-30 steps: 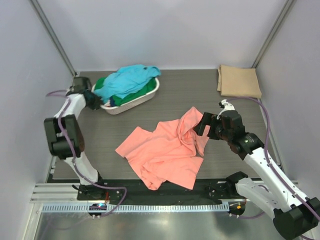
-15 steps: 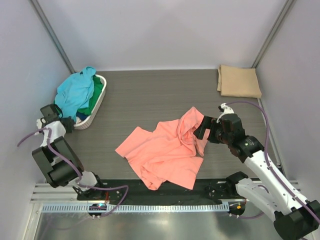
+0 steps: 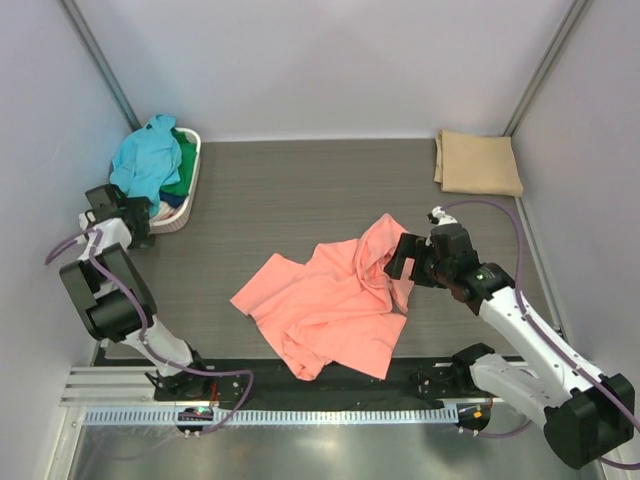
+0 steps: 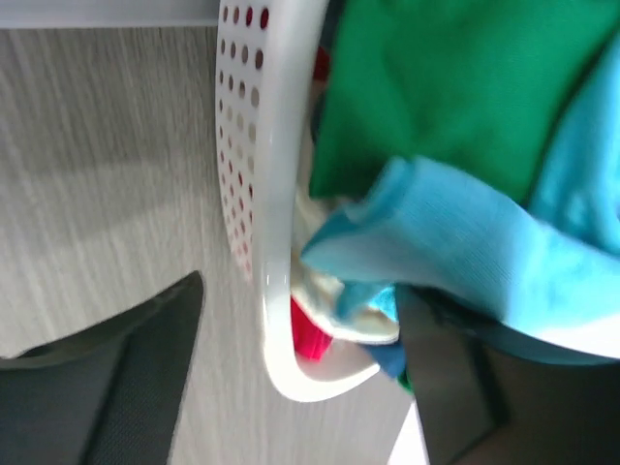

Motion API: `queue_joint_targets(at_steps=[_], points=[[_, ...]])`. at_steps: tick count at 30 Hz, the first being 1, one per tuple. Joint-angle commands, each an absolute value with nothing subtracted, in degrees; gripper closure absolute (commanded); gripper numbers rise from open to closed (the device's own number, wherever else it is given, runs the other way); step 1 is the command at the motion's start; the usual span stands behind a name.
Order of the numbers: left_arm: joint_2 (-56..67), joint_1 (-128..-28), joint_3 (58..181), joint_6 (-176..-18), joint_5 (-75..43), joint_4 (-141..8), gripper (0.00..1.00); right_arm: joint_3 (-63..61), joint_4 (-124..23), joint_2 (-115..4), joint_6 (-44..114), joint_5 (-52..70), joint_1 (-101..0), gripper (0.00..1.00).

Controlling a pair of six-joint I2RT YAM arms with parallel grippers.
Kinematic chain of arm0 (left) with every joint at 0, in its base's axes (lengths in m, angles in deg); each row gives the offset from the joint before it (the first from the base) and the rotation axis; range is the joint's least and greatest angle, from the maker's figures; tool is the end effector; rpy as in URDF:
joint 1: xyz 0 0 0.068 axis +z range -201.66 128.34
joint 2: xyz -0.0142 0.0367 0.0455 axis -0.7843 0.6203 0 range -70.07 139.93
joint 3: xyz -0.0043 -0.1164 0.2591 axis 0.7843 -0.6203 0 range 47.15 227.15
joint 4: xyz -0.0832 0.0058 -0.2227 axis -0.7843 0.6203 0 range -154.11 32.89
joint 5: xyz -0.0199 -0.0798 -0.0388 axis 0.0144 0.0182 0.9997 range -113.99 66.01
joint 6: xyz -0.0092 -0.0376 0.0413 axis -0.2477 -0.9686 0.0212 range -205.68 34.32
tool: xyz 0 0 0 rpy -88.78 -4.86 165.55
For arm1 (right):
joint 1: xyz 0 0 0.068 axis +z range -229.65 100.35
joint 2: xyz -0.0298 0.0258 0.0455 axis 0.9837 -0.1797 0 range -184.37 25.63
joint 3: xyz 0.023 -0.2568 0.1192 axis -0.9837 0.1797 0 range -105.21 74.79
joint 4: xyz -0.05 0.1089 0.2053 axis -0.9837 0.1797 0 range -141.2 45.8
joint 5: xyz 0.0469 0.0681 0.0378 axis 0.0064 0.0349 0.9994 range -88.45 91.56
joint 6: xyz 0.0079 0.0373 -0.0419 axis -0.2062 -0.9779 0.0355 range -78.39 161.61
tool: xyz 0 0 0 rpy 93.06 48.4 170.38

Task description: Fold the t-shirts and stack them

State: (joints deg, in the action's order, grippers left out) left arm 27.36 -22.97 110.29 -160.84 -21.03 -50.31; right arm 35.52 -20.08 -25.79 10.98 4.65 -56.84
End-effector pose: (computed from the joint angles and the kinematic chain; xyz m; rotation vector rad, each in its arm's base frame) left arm 0.3051 0.1647 0.2282 -1.9175 1.5330 -0.4292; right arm 0.1448 0.0633 0.2635 0.1350 2.3813 0.5209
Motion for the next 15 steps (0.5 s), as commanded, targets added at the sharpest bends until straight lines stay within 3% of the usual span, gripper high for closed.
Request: queue_joint_targets(at_steps=[1,3,7,10,12,15], points=[[21.53,-22.57,111.32,-156.36,-18.89,-46.57,0.17,35.68,-22.81,-27.71,9.09,3.93,-55.75,0.00],[17.07,-22.31,108.51,-153.10,-18.02,-44.61,0.11,35.33,-22.81,-29.04,8.22,3.23,-53.74,0.00],[8.46,-22.22,103.94,-146.25,-18.28,-38.30,0.10,33.84,-22.45,-31.32,7.69,-2.46,-49.17,0.00],[-0.67,-22.30,100.69,-140.45,-20.03,-33.19,0.11,31.29,-22.10,-32.90,8.38,-4.59,-48.27,0.00],[-5.35,-22.91,97.26,-136.68,-20.38,-31.51,0.17,29.62,-22.10,-34.83,8.91,-6.26,-48.27,0.00],[-14.85,-28.44,92.34,-133.94,-22.31,-28.88,0.18,26.02,-22.37,-39.56,11.37,-8.46,-48.36,0.00]])
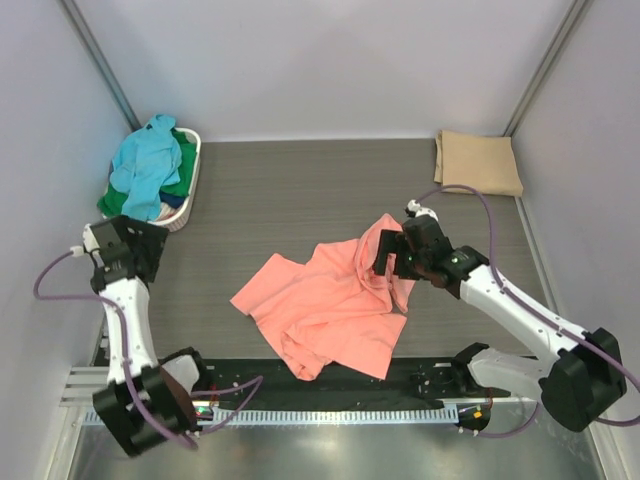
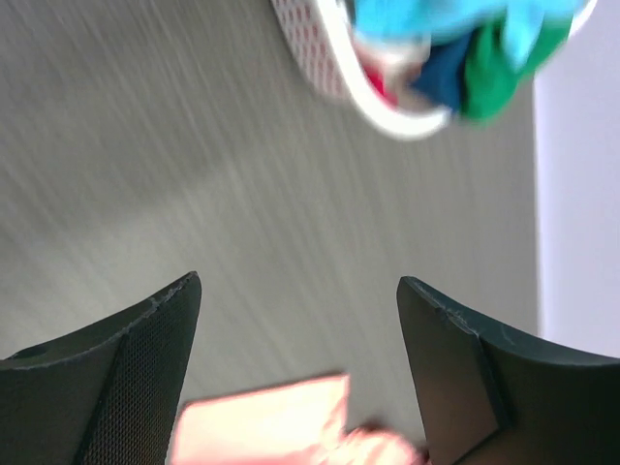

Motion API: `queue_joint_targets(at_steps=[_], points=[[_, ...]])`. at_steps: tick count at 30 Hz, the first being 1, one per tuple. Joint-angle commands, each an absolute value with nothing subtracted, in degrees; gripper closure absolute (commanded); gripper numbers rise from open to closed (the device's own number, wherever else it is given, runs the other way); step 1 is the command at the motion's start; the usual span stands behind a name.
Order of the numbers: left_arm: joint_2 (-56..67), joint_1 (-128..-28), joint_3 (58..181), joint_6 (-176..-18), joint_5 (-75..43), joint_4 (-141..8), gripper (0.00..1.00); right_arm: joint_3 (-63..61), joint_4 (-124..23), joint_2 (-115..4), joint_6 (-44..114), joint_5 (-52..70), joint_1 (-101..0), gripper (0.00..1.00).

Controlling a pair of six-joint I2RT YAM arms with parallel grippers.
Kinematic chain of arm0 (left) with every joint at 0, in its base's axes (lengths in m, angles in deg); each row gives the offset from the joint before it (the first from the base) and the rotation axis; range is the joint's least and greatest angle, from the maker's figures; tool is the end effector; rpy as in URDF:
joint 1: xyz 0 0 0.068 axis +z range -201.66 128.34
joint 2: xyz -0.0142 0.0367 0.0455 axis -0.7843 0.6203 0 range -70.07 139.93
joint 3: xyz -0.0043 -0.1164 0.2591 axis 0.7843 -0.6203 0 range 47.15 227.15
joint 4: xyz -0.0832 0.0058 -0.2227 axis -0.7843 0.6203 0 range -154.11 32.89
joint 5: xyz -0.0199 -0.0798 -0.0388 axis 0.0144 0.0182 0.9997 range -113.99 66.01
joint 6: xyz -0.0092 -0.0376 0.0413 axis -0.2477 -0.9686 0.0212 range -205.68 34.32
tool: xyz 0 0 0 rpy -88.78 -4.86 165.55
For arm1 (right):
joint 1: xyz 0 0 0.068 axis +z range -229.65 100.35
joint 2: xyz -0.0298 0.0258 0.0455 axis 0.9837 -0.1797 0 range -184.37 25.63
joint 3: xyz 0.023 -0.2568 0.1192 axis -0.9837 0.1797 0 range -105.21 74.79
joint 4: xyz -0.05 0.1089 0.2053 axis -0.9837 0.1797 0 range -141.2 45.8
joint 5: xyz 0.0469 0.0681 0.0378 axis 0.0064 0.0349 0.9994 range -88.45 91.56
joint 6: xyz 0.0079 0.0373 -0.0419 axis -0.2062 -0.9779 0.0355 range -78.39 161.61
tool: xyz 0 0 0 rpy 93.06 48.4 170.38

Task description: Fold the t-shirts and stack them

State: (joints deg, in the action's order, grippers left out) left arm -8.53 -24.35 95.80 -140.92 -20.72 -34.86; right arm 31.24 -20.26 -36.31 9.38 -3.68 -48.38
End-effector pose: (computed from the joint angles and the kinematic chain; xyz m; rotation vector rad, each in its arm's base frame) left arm 0.1790 0.0899 0.2892 -1.5118 1.7670 -0.3135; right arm 0.1655 0.0963 0.2583 0.0626 2.4641 0.3849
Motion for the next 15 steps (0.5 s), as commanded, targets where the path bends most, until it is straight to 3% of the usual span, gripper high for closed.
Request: queue_joint_targets(at_steps=[1,7,11,15], points=[[-16.78,-30.46,91.29,-133.85,-23.36,-27.13,0.18,23.40,-22.45,-41.07,12.07,-9.25,-48.45,0.00],[-24.18,-43.12,84.16,-135.94,-23.46,-23.51,0.18,12.50,-22.81,-55.64,14.45,-9.61,-53.62,0.00],[-20.77,-53.92,83.02,-138.85,-25.13,-23.33,0.19,10.62,-23.24,-61.29,13.75,-7.51,-59.95,0.01],[-15.67,-57.54,79.16,-139.56,-25.31,-27.53,0.20,12.38,-27.90,-64.19,12.78,-4.25,-67.07,0.00]])
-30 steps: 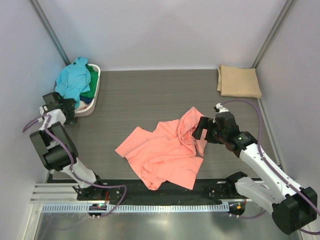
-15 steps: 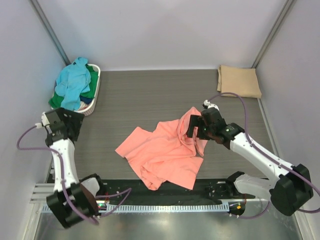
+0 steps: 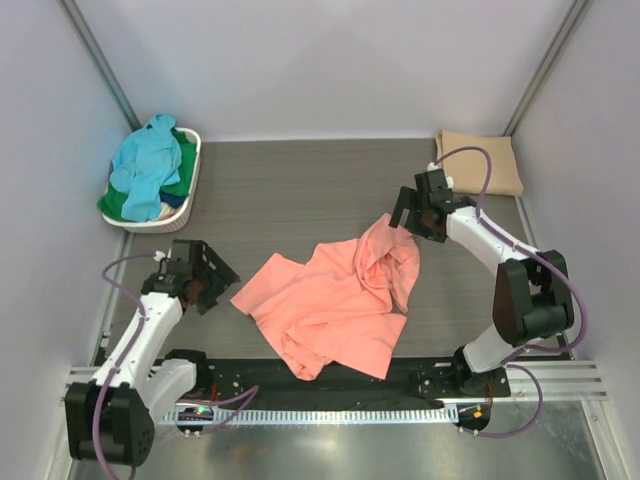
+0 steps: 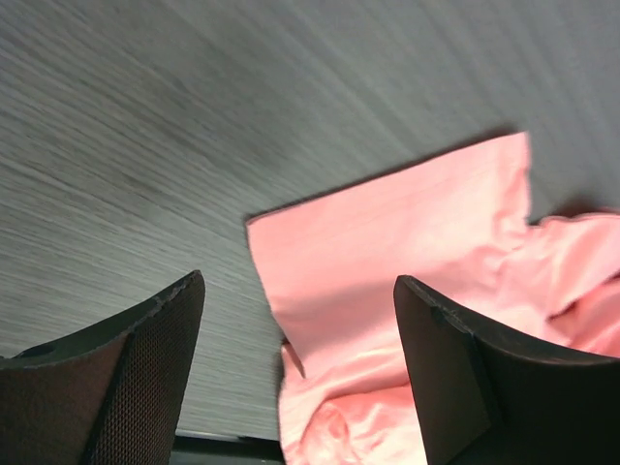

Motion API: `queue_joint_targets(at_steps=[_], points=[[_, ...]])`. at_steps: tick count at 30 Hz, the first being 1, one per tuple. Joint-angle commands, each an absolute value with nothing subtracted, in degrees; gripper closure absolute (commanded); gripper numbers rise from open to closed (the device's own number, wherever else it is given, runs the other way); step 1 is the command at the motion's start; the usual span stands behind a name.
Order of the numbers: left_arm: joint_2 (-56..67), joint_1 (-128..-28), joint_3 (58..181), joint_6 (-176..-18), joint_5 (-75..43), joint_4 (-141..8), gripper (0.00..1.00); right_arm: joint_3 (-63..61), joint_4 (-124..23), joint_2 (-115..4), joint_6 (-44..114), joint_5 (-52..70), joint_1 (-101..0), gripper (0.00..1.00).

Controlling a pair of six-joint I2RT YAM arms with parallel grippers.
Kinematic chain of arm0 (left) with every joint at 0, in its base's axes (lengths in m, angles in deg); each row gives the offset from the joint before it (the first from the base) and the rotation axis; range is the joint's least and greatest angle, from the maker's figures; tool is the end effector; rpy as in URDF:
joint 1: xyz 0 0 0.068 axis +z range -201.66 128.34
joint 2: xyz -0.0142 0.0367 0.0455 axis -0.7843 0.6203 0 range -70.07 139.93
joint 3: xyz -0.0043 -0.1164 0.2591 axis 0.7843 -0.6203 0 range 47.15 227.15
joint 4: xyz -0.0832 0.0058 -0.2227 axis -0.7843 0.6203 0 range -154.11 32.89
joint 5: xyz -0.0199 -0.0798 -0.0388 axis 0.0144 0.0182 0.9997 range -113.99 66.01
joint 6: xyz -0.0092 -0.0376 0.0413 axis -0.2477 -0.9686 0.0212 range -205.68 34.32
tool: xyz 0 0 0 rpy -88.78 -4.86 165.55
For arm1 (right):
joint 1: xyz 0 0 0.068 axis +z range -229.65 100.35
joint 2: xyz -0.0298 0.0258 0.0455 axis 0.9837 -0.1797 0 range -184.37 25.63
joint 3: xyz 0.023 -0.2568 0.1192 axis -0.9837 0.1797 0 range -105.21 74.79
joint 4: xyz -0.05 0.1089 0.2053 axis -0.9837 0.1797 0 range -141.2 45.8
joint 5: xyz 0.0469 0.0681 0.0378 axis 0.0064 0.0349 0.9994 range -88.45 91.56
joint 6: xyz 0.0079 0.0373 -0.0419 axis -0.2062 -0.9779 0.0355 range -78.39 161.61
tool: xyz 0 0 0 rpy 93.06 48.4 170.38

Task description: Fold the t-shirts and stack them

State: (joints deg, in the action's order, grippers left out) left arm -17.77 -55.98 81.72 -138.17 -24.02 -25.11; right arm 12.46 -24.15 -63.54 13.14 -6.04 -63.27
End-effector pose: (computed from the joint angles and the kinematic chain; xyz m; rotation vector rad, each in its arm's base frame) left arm 0.1408 -0.0106 0.2269 -1.0637 2.3792 -0.3698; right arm 0.2947 0.0812 0.2520 0.3180 2.4861 0.1579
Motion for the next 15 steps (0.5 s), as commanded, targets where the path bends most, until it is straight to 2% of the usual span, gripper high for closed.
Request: queue_joint_targets(at_steps=[1,5,11,15], points=[[-14.53,-57.64,78.02,-139.64,-24.96,-30.16,0.21,11.69,-27.90,-65.50,13.22,-3.64,-68.56,0.01],[-11.45,-57.90,74.14,-139.82,-24.34,-35.28,0.23,10.28,-29.21,-71.65,14.28,-2.49,-69.63,0.03],[-4.87,-59.04,73.61,-138.86,-21.88,-40.55,0.25,8.79,-33.43,-78.68,14.10,-1.70,-69.89,0.13],[-3.18,-59.74,73.26,-138.94,-21.71,-42.04,0.27,8.34,-35.37,-81.77,13.93,-0.74,-69.98,0.26]])
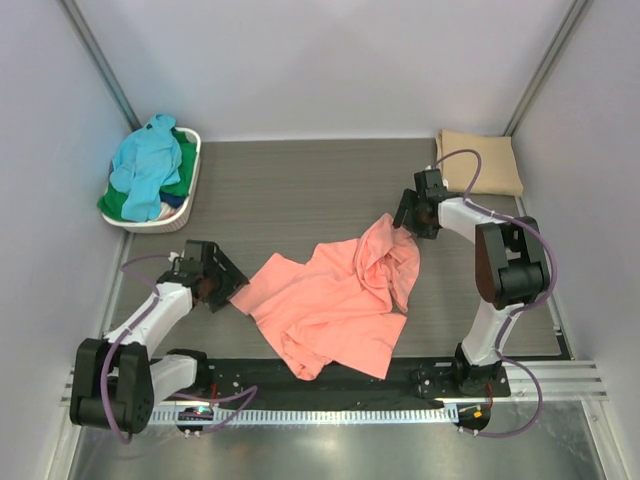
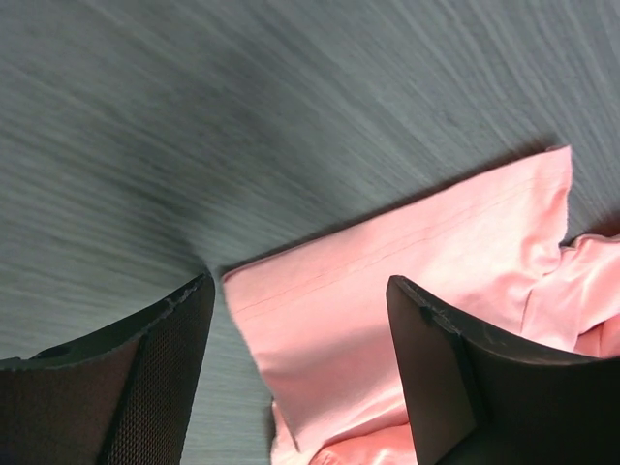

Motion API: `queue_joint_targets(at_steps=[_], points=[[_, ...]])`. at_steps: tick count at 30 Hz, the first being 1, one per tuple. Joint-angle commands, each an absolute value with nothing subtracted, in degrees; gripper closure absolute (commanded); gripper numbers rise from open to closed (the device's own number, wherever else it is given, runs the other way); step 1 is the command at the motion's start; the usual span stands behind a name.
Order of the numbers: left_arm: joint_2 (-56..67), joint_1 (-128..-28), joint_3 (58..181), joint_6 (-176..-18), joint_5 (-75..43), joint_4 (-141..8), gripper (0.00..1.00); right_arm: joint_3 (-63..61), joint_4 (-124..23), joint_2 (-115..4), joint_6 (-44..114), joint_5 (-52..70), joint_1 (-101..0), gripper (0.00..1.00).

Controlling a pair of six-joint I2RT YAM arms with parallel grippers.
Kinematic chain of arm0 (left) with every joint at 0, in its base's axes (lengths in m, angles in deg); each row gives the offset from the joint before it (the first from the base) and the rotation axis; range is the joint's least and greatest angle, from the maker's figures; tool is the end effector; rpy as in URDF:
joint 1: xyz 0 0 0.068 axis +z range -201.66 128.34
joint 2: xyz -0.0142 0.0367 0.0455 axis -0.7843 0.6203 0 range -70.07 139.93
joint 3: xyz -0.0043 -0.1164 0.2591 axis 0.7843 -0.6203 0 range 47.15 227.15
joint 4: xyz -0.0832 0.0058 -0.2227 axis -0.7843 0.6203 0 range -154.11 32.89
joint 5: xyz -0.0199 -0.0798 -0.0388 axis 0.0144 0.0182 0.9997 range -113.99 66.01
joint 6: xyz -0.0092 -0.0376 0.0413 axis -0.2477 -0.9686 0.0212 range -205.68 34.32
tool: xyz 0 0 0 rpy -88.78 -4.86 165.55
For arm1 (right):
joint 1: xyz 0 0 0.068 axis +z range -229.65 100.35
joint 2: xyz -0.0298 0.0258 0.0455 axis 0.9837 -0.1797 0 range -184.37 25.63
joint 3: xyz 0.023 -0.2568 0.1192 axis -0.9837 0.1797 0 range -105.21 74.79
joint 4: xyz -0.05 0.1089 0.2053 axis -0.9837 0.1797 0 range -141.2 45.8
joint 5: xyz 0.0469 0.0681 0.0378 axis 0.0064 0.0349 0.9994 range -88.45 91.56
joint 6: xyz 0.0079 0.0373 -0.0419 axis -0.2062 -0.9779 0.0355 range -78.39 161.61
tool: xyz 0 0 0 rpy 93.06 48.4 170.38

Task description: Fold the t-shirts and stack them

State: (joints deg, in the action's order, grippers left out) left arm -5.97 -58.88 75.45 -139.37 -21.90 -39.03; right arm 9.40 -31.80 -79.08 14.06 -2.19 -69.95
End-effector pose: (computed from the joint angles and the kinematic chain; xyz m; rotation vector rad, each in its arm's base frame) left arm 0.1666 -0.0225 0.1825 -1.0510 2.4805 -0.3971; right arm 0.3521 0.0576 0.1903 0.4270 2.5645 0.1520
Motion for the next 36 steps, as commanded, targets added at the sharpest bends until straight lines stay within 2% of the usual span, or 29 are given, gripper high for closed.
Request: queue_joint_targets(at_steps=[1,3,8,9,12,13,14,16,27,30,36], points=[[-3.09,-60.01,73.08,-139.29,-21.53,-42.23,0.27,8.52,-35.64,-82.04,13.75,-0.03,-69.98,0.30],[-3.00,-60.53,72.47,-139.56,-21.53,-43.19,0.29,8.95,-36.52,-82.57,13.22,0.76,-69.98,0.41],[-1.25,-63.52,71.94,-141.14,-21.53,-45.47,0.36,10.36,-38.01,-82.30,13.13,3.93,-69.98,0.56],[-0.72,-63.96,71.94,-141.40,-21.53,-46.44,0.38,10.28,-38.01,-82.57,13.31,4.28,-69.98,0.64],[1.30,-65.11,71.68,-141.93,-21.53,-48.46,0.54,9.40,-38.10,-83.71,14.10,6.30,-69.98,0.80],[1.74,-65.37,71.68,-141.93,-21.27,-48.90,0.72,9.13,-38.10,-83.80,14.45,6.74,-69.98,0.84],[1.74,-65.28,71.68,-141.67,-21.09,-49.34,0.84,9.05,-38.27,-83.97,14.63,7.52,-69.98,0.88],[1.31,-65.37,72.55,-141.05,-20.74,-49.43,1.00,9.13,-38.36,-83.63,14.89,7.97,-69.98,0.97],[-8.97,-61.69,93.63,-131.57,-29.88,-28.36,1.00,3.16,-33.27,-69.31,15.33,6.13,-73.84,0.99],[-10.12,-57.47,99.26,-128.40,-29.44,-25.10,1.00,2.71,-31.60,-62.20,14.98,4.81,-75.95,0.99],[-10.74,-56.23,103.84,-124.71,-28.31,-23.59,1.00,5.79,-30.37,-51.12,15.94,2.61,-77.36,0.99]])
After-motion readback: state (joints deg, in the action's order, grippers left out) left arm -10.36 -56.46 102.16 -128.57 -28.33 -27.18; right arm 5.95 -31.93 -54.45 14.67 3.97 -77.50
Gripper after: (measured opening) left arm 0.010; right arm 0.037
